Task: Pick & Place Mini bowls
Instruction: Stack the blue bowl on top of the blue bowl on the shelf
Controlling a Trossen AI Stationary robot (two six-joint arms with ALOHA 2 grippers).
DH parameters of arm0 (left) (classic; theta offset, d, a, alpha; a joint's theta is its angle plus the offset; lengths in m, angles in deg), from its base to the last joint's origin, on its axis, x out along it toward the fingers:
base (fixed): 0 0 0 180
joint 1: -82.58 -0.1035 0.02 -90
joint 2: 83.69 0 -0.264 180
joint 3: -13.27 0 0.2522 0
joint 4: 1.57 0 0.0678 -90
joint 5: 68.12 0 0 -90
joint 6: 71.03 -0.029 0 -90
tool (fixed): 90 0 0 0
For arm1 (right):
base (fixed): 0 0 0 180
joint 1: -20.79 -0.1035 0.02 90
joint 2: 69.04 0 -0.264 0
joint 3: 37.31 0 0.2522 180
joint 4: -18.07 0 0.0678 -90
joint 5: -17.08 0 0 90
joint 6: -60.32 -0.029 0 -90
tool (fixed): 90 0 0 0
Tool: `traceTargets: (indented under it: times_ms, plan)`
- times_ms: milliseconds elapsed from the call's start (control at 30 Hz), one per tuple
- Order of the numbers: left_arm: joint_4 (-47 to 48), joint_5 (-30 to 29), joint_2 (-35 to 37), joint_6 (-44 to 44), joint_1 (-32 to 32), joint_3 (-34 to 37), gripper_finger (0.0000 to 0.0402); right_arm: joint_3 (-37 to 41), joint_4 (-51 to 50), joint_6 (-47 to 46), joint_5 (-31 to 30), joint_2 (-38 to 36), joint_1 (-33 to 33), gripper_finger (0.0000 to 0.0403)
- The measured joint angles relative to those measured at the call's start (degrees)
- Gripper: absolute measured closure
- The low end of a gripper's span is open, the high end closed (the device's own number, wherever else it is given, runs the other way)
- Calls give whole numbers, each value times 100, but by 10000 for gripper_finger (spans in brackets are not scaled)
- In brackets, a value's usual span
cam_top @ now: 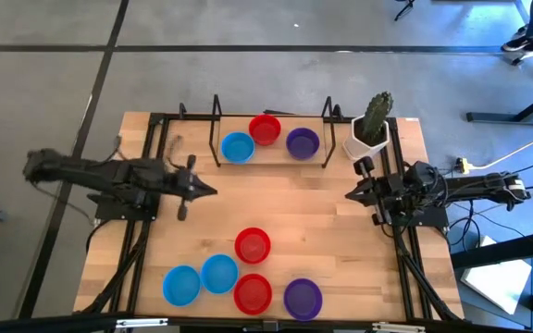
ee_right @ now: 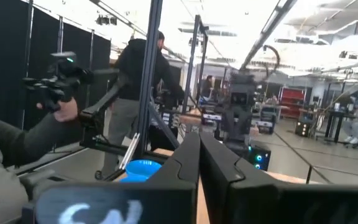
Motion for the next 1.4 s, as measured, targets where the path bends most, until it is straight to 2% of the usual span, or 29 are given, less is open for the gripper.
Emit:
traceTargets:
  times_ms: [133, 267, 433, 633, 867, 1000, 1167, 1400]
  plan:
    - [1545, -1084, -1431, 501, 915, -1166, 398, 0, -50, -1, 2, -2, 0, 396]
    - [2571, -1206, -2688, 1304, 1541, -2133, 397, 0, -92, -12, 2, -2, 0, 390]
    - [3173, -564, -3985, 1892, 2099, -2839, 374, 0, -111, -15, 2, -2, 0, 384]
    - [3341, 443, -5123, 2375, 2398, -3280, 300, 0, -115, -35, 9, -2, 0, 384]
    - [3332, 466, -5816, 2333, 2381, -3454, 195, 0, -140, -37, 11, -2, 0, 383]
    - [3345, 380, -5924, 2341, 2235, -3454, 155, 0, -175, -37, 11, -2, 0, 383]
    - [3345, 356, -6137, 2398, 2171, -3453, 142, 0, -179, -38, 11, -2, 0, 383]
    - [3197, 607, -6604, 1843, 2227, -3395, 149, 0, -219, -39, 9, -2, 1, 383]
